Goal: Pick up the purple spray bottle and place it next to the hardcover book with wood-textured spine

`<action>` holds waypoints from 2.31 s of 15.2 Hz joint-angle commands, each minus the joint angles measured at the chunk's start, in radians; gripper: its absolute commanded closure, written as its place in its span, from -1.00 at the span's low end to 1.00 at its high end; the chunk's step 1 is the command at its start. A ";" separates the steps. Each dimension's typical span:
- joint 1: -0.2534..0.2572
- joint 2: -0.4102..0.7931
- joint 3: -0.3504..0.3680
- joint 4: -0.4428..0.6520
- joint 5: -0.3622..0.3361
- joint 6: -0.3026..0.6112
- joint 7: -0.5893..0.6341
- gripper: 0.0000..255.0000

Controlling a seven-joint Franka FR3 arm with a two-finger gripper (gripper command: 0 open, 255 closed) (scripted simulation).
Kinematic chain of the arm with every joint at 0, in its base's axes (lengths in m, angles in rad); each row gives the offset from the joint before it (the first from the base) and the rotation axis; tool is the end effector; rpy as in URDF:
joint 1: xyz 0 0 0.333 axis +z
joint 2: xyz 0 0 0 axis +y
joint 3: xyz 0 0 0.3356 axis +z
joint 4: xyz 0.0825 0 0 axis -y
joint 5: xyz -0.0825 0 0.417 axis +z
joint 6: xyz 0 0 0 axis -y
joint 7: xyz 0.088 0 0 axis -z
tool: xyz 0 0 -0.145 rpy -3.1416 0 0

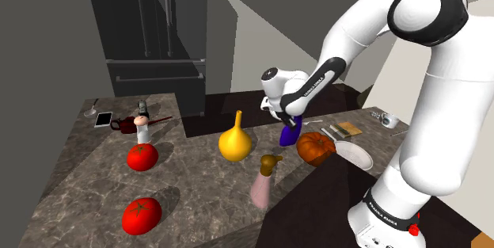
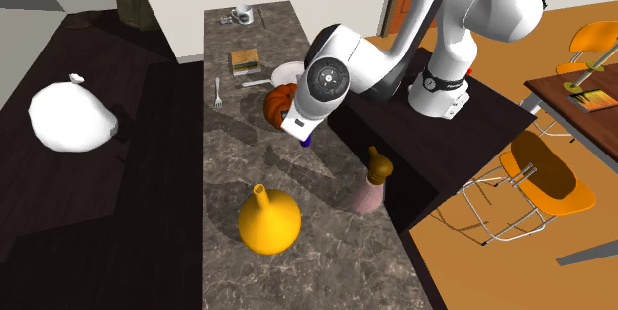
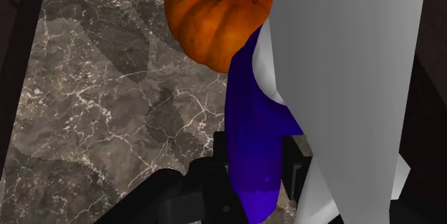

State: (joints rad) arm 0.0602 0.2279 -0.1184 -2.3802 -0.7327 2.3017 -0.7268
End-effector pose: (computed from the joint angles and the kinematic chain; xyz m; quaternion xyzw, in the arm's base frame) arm 0.4878 -0.0643 0.1675 0.7777 0.5627 -0.2258 0.1661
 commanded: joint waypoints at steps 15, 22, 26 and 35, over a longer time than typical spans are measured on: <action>0.006 -0.192 0.015 0.004 0.079 -0.170 -0.129 1.00; 0.012 -0.260 0.020 0.027 0.107 -0.249 -0.179 1.00; 0.015 -0.295 0.023 0.044 0.121 -0.295 -0.207 1.00; -0.078 -0.254 -0.076 0.103 0.066 -0.221 -0.354 1.00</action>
State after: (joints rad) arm -0.0044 -0.0324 -0.1803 -2.2829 -0.6585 2.0661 -1.0596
